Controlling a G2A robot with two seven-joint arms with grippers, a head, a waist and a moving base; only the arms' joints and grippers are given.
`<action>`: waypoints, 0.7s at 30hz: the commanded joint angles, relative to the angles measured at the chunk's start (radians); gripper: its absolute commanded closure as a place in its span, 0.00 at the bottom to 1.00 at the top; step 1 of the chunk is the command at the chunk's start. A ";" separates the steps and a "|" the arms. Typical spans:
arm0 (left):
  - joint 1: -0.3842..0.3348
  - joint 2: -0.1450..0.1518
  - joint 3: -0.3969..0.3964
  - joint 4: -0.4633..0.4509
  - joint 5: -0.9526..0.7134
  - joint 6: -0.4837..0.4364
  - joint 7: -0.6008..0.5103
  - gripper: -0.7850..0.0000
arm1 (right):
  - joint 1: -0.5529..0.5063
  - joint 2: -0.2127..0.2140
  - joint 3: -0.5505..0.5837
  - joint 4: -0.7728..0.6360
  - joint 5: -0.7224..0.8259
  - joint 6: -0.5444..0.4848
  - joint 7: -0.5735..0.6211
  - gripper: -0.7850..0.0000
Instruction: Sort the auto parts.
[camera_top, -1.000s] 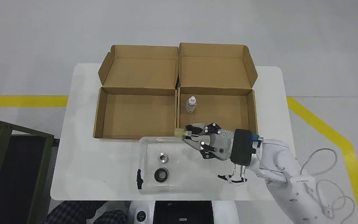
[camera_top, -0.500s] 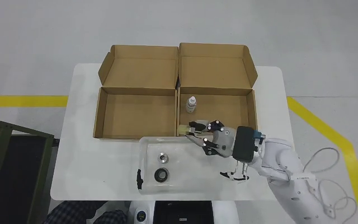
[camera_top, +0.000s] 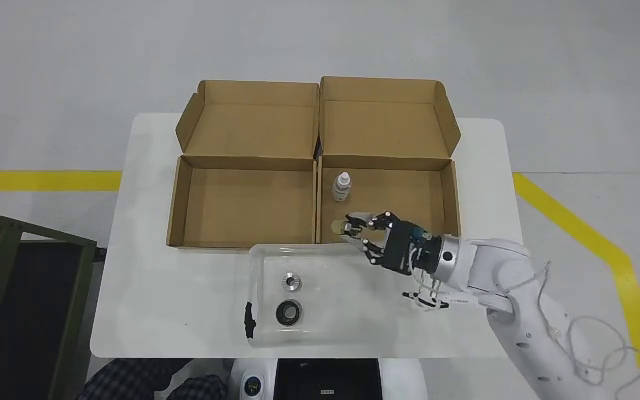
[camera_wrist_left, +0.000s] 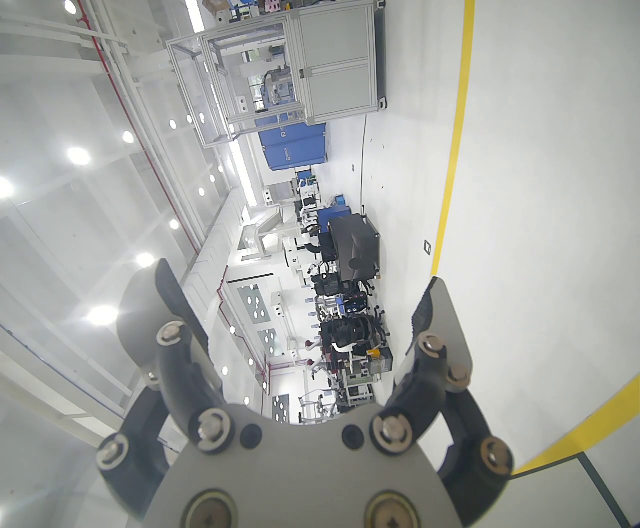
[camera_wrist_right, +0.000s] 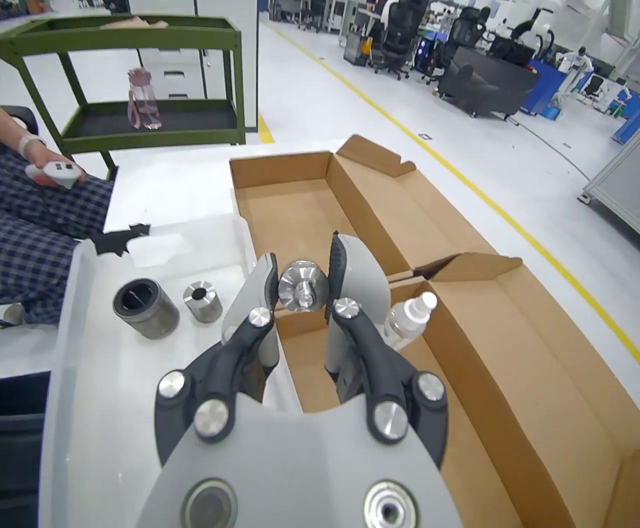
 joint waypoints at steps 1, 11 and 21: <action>0.000 0.000 0.000 0.000 0.000 0.000 0.000 0.00 | 0.007 0.001 0.004 0.018 -0.001 0.001 0.021 1.00; 0.000 0.000 0.000 0.000 0.000 0.000 0.000 0.00 | 0.073 -0.002 -0.009 0.124 -0.016 0.021 0.108 1.00; 0.000 0.000 0.000 0.000 0.000 0.000 0.000 0.00 | 0.197 -0.016 -0.067 0.263 -0.064 0.058 0.196 1.00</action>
